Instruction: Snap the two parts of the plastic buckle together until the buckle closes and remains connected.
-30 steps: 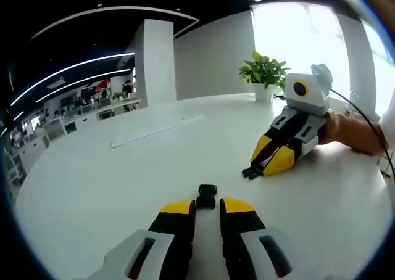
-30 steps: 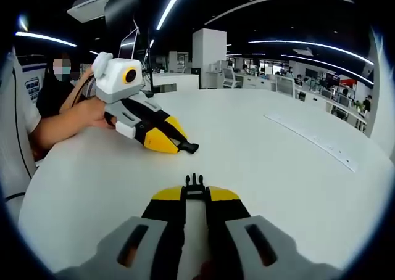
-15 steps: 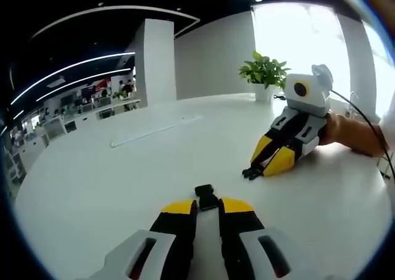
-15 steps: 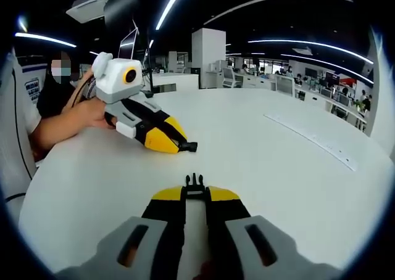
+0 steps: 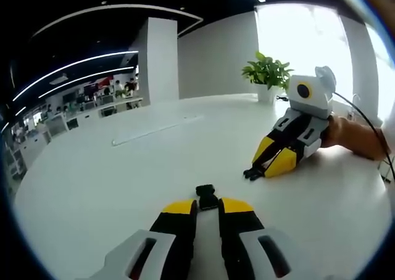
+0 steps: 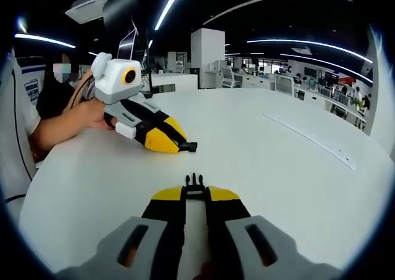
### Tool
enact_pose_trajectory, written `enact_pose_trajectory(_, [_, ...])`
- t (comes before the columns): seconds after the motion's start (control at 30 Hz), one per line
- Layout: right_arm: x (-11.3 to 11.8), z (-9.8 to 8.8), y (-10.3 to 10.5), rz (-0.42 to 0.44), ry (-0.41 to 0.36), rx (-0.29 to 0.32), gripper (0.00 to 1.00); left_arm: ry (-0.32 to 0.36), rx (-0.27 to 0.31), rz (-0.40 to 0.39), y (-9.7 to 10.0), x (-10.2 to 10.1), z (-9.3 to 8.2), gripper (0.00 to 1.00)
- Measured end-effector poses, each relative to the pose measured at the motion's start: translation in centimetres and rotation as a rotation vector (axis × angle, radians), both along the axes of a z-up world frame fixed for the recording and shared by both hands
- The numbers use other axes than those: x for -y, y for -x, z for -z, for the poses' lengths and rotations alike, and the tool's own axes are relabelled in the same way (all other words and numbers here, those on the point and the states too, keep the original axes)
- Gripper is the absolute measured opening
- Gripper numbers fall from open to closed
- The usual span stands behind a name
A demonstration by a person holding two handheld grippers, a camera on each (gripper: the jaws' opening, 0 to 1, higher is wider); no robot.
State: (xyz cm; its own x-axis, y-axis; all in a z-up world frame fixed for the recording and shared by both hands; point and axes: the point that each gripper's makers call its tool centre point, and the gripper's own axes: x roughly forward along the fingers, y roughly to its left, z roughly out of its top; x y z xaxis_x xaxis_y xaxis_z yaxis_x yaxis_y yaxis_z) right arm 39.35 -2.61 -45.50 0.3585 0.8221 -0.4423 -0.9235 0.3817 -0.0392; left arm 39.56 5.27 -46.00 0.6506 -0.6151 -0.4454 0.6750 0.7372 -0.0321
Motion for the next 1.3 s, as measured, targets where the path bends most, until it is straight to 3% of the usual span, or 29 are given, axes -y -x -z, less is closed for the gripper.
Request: enact_pose_trajectory(1.3, [0.08,-0.04,0.06,0.015,0.004,0.002,0.13,-0.023,0.017,-0.022,0.07,-0.06,-0.11,0.12])
